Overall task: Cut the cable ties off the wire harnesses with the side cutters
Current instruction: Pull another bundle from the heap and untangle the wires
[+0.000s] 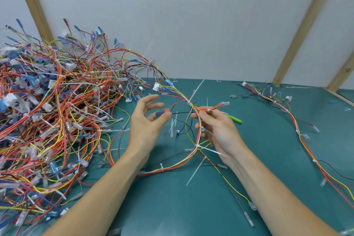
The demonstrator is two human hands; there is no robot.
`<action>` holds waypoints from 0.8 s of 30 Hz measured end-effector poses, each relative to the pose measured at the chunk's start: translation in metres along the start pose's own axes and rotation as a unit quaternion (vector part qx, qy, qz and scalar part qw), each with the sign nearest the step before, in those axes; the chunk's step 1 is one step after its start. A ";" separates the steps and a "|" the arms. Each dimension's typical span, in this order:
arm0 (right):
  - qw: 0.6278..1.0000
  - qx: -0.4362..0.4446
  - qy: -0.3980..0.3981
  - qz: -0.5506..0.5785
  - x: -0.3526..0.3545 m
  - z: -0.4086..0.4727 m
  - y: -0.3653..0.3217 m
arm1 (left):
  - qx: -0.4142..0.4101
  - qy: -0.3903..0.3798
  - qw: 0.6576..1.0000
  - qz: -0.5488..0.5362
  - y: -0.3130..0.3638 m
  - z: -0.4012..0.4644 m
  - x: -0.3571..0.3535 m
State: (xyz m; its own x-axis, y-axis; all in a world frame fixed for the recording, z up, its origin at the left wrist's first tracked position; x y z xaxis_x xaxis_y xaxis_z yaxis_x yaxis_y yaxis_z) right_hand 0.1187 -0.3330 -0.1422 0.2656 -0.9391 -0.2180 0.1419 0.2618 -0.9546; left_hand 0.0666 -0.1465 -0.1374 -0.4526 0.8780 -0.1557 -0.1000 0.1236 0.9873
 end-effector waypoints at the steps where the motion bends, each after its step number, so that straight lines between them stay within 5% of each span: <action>1: 1.000 0.010 0.004 -0.007 0.000 0.000 -0.001 | 0.001 -0.011 1.000 0.000 0.000 -0.001 -0.002; 8: 0.972 0.189 0.039 -0.132 0.000 -0.005 -0.017 | -0.116 0.021 0.975 0.190 0.009 -0.011 -0.007; 18: 0.872 0.368 0.025 -0.322 -0.015 -0.019 -0.031 | -0.028 -0.121 0.990 0.062 0.009 -0.016 -0.024; 24: 0.878 0.342 0.000 -0.335 -0.022 -0.020 -0.023 | 0.008 -0.096 0.995 0.019 0.005 -0.011 -0.019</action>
State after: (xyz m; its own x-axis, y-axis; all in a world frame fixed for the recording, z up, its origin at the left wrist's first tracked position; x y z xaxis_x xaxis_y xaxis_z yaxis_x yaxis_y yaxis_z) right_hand 0.0907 -0.3232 -0.1197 -0.0973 -0.9331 0.3462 0.8057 -0.2780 -0.5230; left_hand 0.0650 -0.1676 -0.1295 -0.2773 0.9544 -0.1109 -0.0722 0.0944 0.9929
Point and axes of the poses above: each hand's wrist, its own z-axis towards the middle knuckle, its own x-axis out of the back of the hand, y = z × x, the point moved 5 cm from there along z, towards the middle knuckle, and after that the axes turned 13 degrees about x, right-handed, at the moved point
